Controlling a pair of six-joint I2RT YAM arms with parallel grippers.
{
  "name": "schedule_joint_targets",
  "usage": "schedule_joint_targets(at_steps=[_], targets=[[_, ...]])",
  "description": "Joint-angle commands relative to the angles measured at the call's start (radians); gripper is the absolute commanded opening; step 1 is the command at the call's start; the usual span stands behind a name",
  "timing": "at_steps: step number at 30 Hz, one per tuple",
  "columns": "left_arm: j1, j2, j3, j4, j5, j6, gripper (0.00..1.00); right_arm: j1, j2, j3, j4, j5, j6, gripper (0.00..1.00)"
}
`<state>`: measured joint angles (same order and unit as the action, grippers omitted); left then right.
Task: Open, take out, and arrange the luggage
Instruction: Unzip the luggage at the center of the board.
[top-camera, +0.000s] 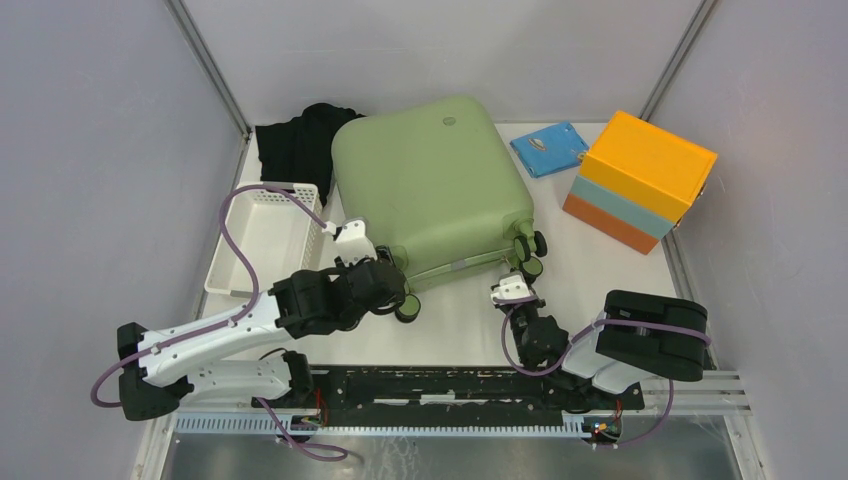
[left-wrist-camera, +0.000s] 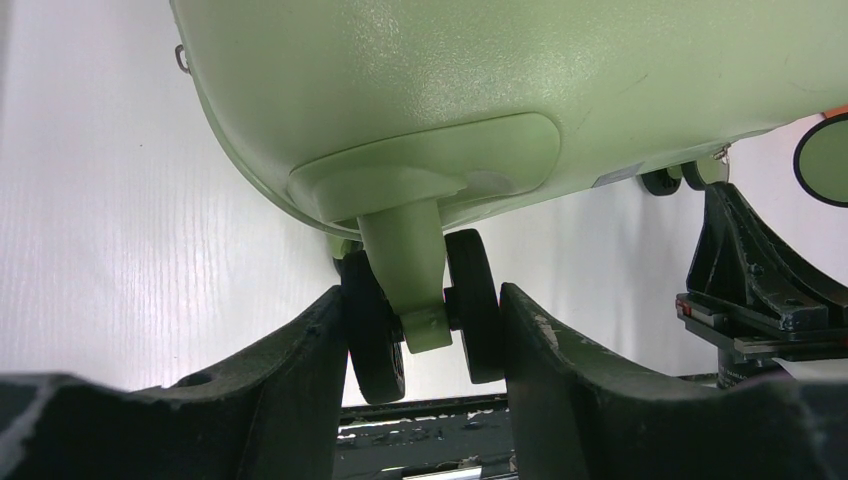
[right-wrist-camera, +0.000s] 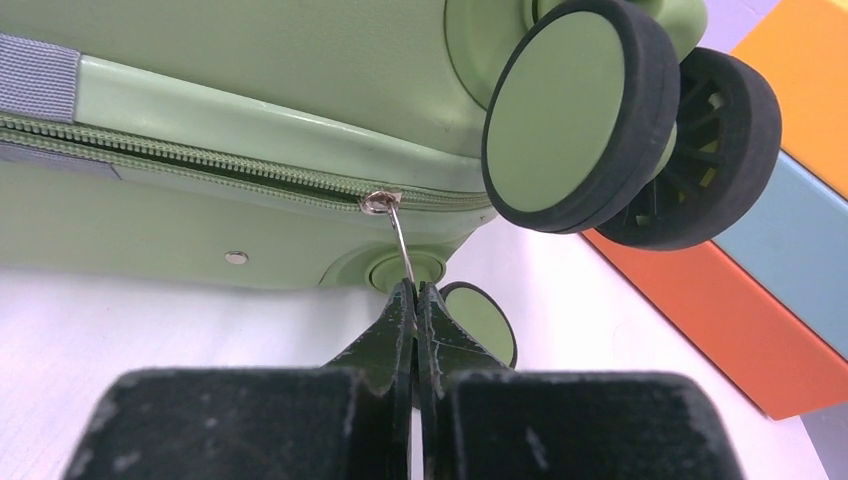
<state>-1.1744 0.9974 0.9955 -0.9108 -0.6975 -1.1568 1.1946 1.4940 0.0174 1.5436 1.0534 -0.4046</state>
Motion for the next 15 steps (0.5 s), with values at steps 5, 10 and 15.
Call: schedule_joint_targets(at_steps=[5, 10, 15], targets=[[0.008, -0.028, 0.016, -0.011, -0.107, 0.123, 0.17, -0.022, -0.001, -0.181, 0.386, 0.189, 0.015, 0.0], [0.014, -0.029, 0.015, -0.019, -0.126, 0.138, 0.17, -0.02, -0.008, -0.177, 0.346, 0.236, 0.039, 0.0], [0.019, -0.029, 0.017, -0.036, -0.145, 0.146, 0.17, -0.022, -0.039, -0.18, 0.271, 0.255, 0.083, 0.0]])
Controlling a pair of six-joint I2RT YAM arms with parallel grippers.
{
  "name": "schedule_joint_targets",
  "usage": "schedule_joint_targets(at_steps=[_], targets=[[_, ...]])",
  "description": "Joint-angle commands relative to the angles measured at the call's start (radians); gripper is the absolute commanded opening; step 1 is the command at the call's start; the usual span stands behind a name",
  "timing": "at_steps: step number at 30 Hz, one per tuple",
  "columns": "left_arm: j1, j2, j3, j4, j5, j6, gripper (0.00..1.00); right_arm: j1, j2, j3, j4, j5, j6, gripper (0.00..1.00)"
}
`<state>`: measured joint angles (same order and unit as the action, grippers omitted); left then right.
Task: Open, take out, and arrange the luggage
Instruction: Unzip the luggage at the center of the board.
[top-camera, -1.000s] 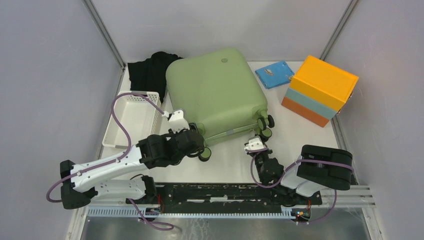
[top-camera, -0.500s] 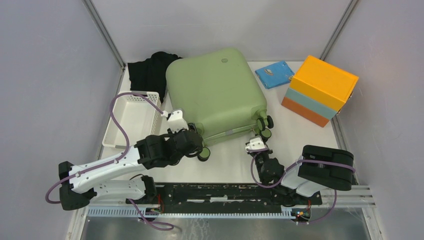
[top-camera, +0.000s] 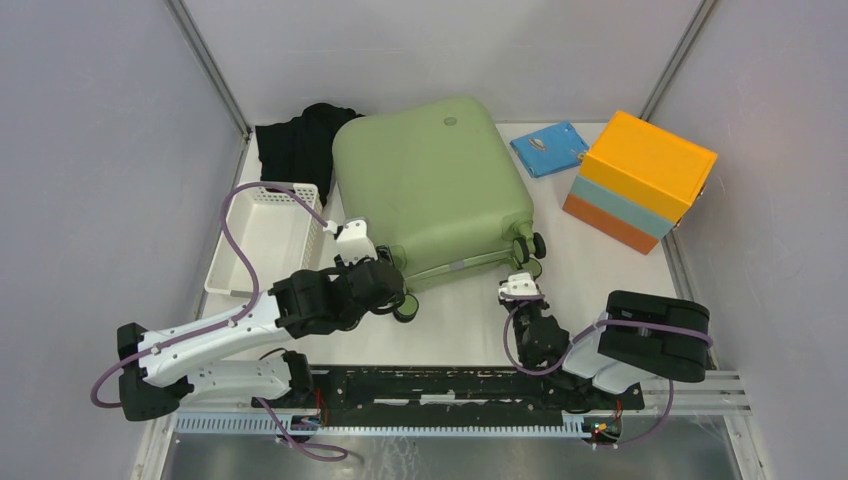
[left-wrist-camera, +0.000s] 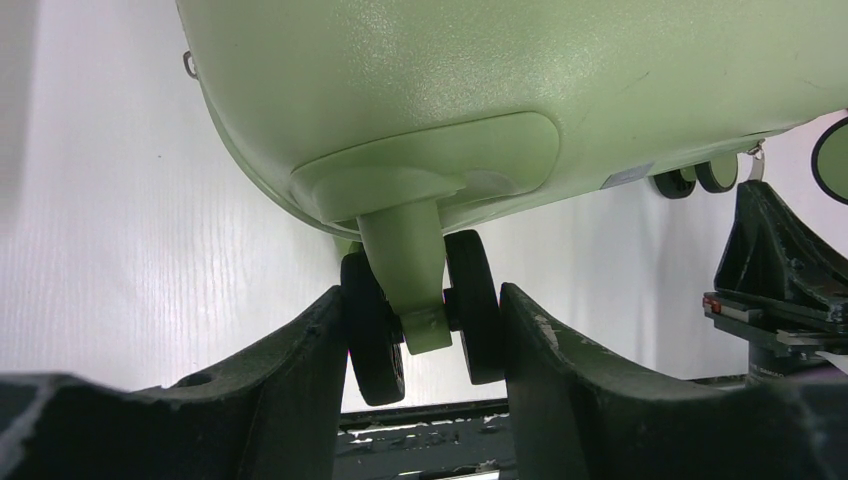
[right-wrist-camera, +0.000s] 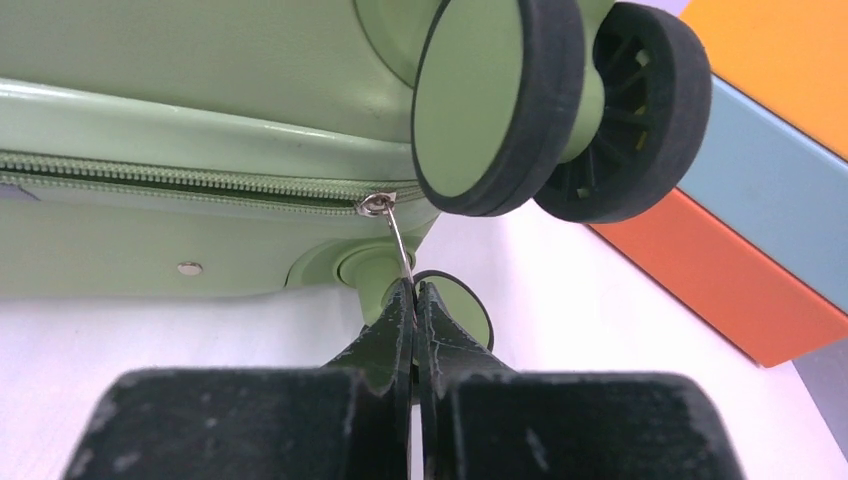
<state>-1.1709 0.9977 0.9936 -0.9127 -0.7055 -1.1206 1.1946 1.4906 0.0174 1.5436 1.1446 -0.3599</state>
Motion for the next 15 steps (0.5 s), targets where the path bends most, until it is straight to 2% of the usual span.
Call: schedule_joint_targets(at_steps=[1, 9, 15], targets=[[0.016, -0.028, 0.019, -0.038, -0.141, 0.111, 0.17, -0.021, -0.045, -0.183, 0.262, 0.166, 0.044, 0.0], [0.025, -0.009, 0.024, -0.045, -0.152, 0.127, 0.17, -0.022, -0.133, -0.197, 0.134, 0.191, 0.105, 0.0], [0.032, 0.011, 0.025, -0.024, -0.157, 0.162, 0.18, -0.023, -0.159, -0.214, 0.119, 0.162, 0.127, 0.01]])
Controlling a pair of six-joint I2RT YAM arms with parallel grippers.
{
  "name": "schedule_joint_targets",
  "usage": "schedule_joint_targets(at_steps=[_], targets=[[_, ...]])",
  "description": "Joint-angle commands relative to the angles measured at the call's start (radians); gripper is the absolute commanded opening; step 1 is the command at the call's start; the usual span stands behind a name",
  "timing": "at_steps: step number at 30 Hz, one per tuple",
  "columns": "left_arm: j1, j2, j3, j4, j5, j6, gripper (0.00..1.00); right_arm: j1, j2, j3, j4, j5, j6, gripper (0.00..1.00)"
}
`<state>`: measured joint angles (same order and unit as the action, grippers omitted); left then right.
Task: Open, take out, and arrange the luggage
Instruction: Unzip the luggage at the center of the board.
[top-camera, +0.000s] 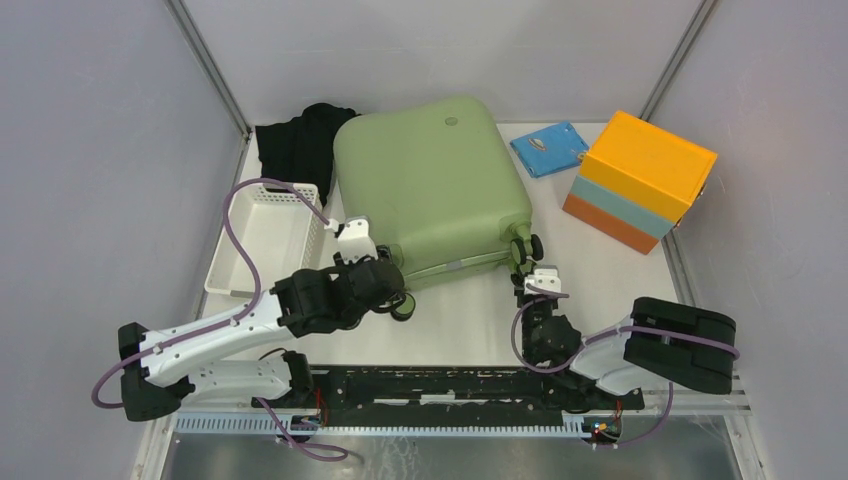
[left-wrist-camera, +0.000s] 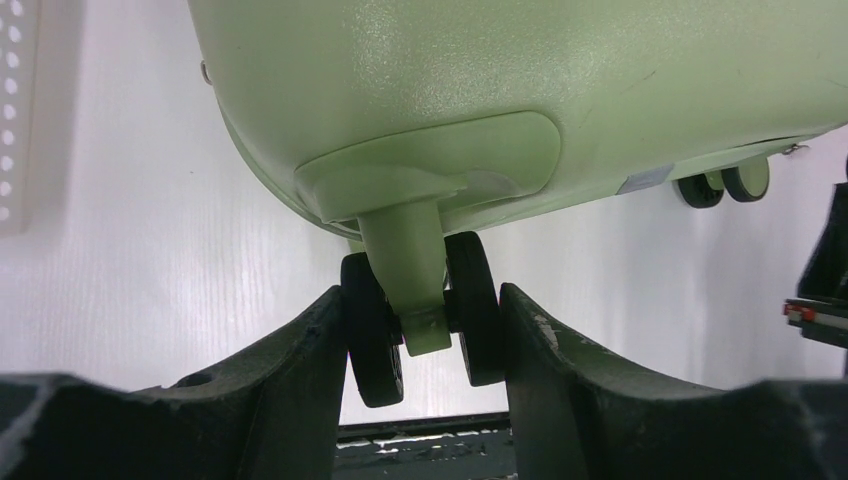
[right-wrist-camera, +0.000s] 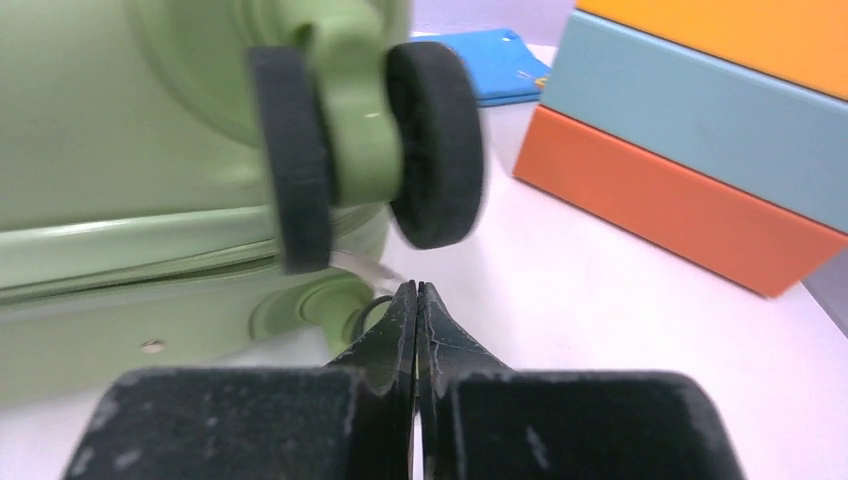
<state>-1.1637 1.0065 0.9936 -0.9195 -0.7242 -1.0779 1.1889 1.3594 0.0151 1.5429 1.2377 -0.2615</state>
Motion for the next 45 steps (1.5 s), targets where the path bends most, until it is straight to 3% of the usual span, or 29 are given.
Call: schedule_joint_targets(at_steps=[1, 5, 8, 10, 16, 19, 22, 26, 29, 32, 35, 41, 45], targets=[[0.028, 0.008, 0.025, -0.013, -0.138, 0.13, 0.18, -0.017, -0.038, -0.212, 0.109, 0.051, 0.035, 0.02], [0.048, 0.02, 0.027, 0.027, -0.121, 0.188, 0.2, -0.018, -0.106, -0.213, -0.007, -0.001, 0.093, 0.06], [0.065, 0.026, 0.034, 0.056, -0.084, 0.235, 0.27, -0.019, -0.19, -0.222, -0.106, -0.068, 0.115, 0.15], [0.073, 0.024, 0.042, 0.084, -0.036, 0.294, 0.36, -0.019, -0.301, -0.23, -0.226, -0.151, 0.138, 0.26], [0.073, -0.057, 0.085, 0.18, 0.18, 0.548, 0.75, -0.018, -0.778, -0.218, -0.81, -0.433, 0.241, 0.55], [0.073, -0.138, 0.089, 0.248, 0.279, 0.64, 0.86, -0.019, -0.987, -0.203, -1.008, -0.513, 0.288, 0.7], [0.074, -0.193, 0.107, 0.266, 0.274, 0.675, 0.93, -0.018, -1.1, -0.181, -1.128, -0.57, 0.308, 0.75], [0.086, -0.194, 0.131, 0.254, 0.181, 0.688, 1.0, -0.019, -1.086, -0.124, -1.168, -0.612, 0.304, 0.81], [0.153, -0.154, 0.154, 0.268, 0.21, 0.71, 1.0, -0.019, -0.997, -0.038, -1.161, -0.57, 0.316, 0.87], [0.282, -0.112, 0.167, 0.322, 0.324, 0.728, 1.0, -0.018, -0.903, 0.089, -1.19, -0.466, 0.324, 0.97], [0.428, -0.065, 0.172, 0.383, 0.445, 0.737, 1.0, -0.026, -0.838, 0.179, -1.197, -0.423, 0.284, 0.98], [0.774, -0.002, 0.131, 0.489, 0.712, 0.682, 1.0, -0.094, -0.826, 0.274, -1.22, -0.48, 0.238, 0.98], [0.927, 0.039, 0.103, 0.539, 0.834, 0.637, 1.0, -0.201, -0.78, 0.365, -1.28, -0.588, 0.244, 0.98]])
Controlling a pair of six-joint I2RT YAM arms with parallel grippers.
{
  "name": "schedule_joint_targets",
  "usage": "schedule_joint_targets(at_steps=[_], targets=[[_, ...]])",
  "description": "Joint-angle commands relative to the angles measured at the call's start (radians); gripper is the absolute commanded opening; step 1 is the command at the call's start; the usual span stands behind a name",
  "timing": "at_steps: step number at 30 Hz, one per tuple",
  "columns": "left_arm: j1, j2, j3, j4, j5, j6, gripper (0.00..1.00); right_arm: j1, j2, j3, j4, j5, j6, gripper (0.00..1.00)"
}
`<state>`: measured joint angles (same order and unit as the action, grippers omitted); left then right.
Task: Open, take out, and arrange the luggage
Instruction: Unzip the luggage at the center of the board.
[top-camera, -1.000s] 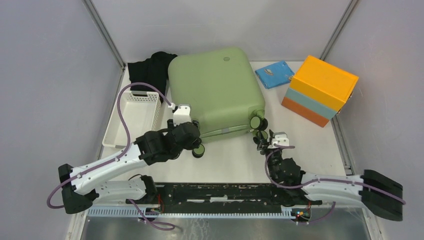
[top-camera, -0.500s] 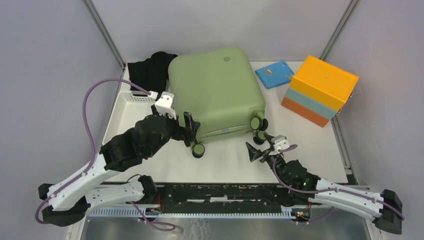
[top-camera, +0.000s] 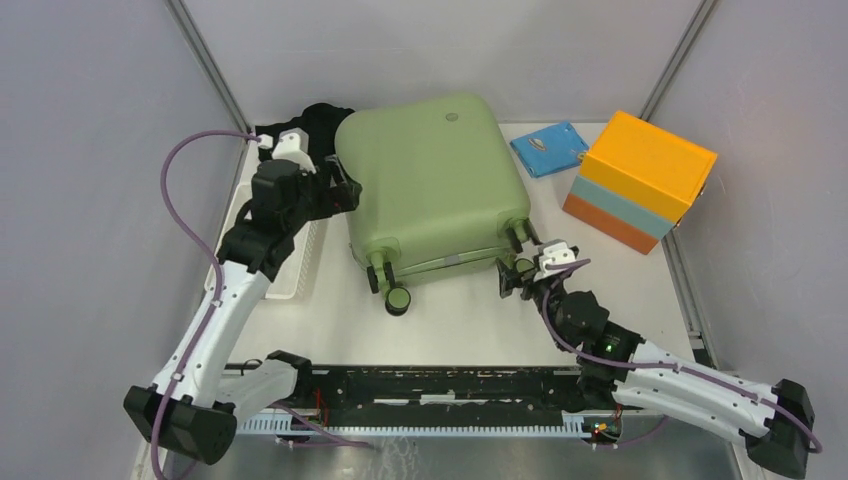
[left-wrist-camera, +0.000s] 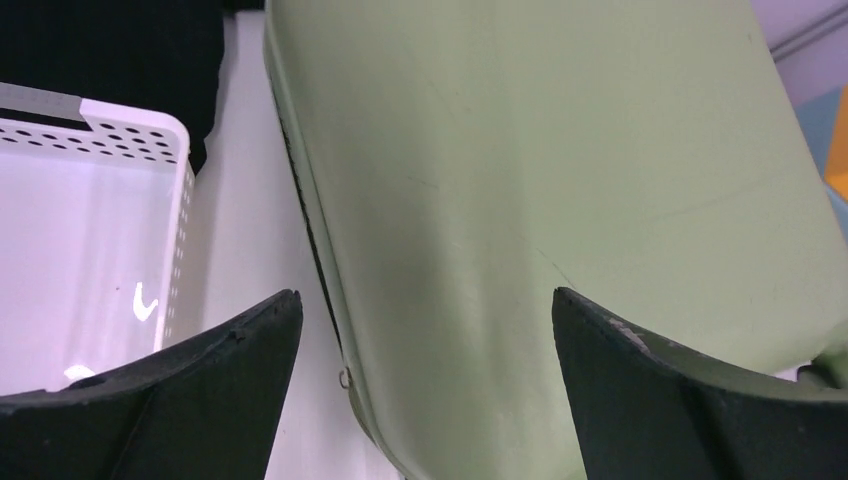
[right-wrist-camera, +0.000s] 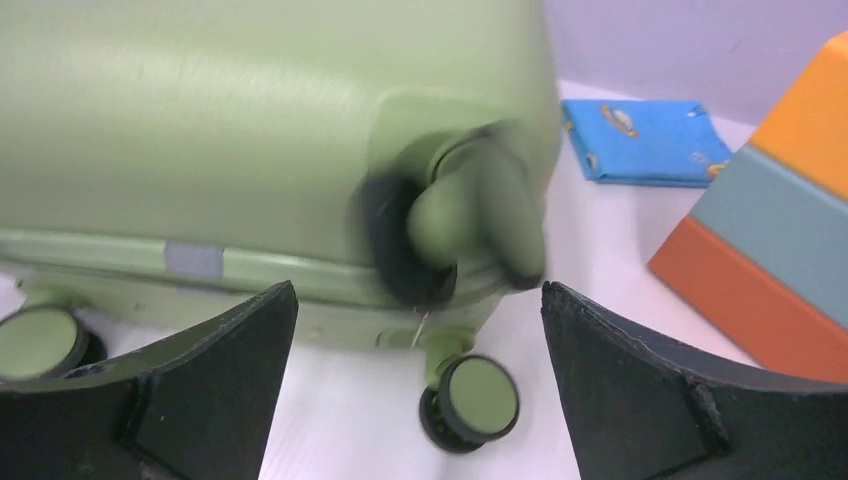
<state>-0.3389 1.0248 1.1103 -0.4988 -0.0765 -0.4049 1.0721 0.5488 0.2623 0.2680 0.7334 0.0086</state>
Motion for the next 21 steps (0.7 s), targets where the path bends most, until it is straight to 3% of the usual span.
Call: schedule_joint_targets(at_steps=[1, 8, 11, 17, 21], targets=[[0.118, 0.031, -0.017, 0.126, 0.206, -0.043, 1.0, -0.117, 0.043, 0.136, -0.014, -0.122, -0.023, 0.98], [0.154, 0.078, -0.036, 0.155, 0.276, -0.048, 0.98, -0.399, 0.14, 0.268, -0.108, -0.396, 0.026, 0.98], [0.156, 0.108, -0.046, 0.154, 0.302, -0.048, 0.93, -0.5, 0.163, 0.286, -0.134, -0.531, 0.047, 0.98], [0.158, 0.162, -0.066, 0.179, 0.339, -0.055, 0.79, -0.545, 0.179, 0.268, -0.172, -0.666, 0.056, 0.97], [0.158, 0.222, -0.045, 0.19, 0.367, -0.052, 0.72, -0.546, 0.173, 0.248, -0.177, -0.731, 0.078, 0.89]])
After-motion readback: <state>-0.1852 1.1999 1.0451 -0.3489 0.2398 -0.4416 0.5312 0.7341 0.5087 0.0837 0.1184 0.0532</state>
